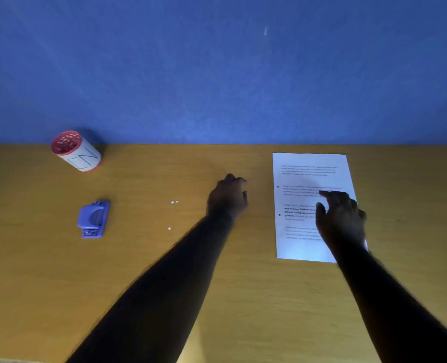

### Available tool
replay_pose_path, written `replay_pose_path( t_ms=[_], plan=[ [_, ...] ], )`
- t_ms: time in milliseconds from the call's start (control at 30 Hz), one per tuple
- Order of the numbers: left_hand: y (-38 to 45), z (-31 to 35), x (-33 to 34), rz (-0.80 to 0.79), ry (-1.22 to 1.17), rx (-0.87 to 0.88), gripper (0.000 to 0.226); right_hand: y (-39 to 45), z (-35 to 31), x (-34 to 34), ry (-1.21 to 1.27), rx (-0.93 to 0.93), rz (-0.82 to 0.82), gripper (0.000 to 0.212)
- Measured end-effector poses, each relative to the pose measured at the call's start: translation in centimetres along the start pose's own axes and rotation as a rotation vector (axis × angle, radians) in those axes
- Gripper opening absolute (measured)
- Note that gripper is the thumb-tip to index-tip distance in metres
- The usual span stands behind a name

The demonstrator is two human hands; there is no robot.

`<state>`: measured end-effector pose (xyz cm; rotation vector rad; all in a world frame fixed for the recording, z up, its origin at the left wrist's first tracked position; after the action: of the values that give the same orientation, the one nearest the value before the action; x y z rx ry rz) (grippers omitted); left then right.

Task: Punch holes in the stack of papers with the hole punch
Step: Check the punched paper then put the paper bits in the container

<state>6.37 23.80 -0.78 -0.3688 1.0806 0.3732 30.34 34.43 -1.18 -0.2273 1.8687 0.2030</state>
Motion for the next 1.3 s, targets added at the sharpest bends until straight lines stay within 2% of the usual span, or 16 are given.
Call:
replay_pose_path(
  t_ms=[267, 533, 700, 933, 1133, 1300],
  plan=[
    [-5.4, -11.4, -3.4, 0.028, 0.054, -0.101, 0.034, -4.0, -11.6, 3.6, 0.088, -0.161, -0.175, 0.037],
    [-10.5, -18.6, -4.7, -0.046, 0.135, -0.07, 0.016, -8.1, -20.5, 7.3, 0.076, -0.31, -0.42, 0.039],
    [-10.9, -19.3, -4.5, -0.04, 0.13, -0.039, 0.022, -9.5, -23.3, 8.9, 0.079, -0.306, -0.475, 0.038],
    [-10.2, -18.2, -4.0, -0.035, 0.258, -0.036, 0.022, -9.5, -24.9, 9.9, -0.036, -0.295, -0.405, 0.035],
    [-10.0, -16.6, -3.8, -0.136, 0.406, -0.055, 0.011, -8.9, -26.9, 10.5, -0.084, -0.314, -0.373, 0.031],
    [-9.7, -15.4, -4.0, -0.201, 0.406, -0.027, 0.014, -8.2, -29.6, 11.1, -0.147, -0.329, -0.383, 0.03]
  ],
)
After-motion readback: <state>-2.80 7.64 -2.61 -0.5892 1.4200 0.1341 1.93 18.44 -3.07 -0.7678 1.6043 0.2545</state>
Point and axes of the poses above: each hand's wrist, its own y-axis towards the middle knuckle, its own x-axis out of the palm, z = x × y, the point moved 6 cm from there along y, towards the middle knuckle, and after that the axes turned 6 degrees about x, right-handed, at the moved point
